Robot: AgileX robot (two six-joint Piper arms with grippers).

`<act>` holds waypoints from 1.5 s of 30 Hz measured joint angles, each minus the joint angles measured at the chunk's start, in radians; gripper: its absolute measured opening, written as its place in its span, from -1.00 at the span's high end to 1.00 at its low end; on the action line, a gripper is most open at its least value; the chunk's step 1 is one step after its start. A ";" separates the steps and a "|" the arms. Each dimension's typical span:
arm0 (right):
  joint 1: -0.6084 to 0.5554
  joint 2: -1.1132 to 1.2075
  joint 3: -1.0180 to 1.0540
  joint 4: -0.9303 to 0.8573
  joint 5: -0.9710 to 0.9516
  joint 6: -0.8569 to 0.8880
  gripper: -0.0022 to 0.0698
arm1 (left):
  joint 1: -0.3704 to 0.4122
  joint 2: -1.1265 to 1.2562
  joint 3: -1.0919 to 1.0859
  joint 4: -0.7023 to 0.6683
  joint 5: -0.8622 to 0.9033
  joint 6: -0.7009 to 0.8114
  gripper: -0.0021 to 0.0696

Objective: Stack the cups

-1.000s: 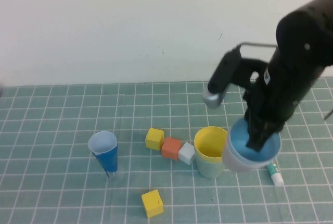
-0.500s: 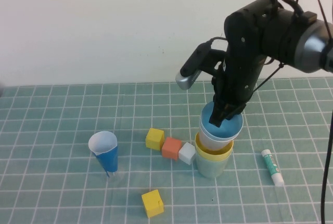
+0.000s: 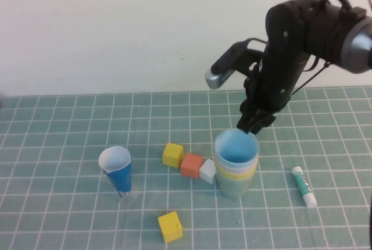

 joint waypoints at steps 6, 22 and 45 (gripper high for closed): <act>-0.001 -0.168 0.025 0.081 -0.076 -0.037 0.78 | 0.000 0.000 0.000 0.000 0.000 0.000 0.95; -0.001 -0.874 0.682 0.371 -0.440 -0.382 0.94 | 0.000 0.000 0.000 0.000 0.000 0.000 0.95; -0.002 -1.573 1.573 0.409 -1.192 -0.313 0.94 | 0.000 0.000 0.000 0.000 0.000 0.000 0.95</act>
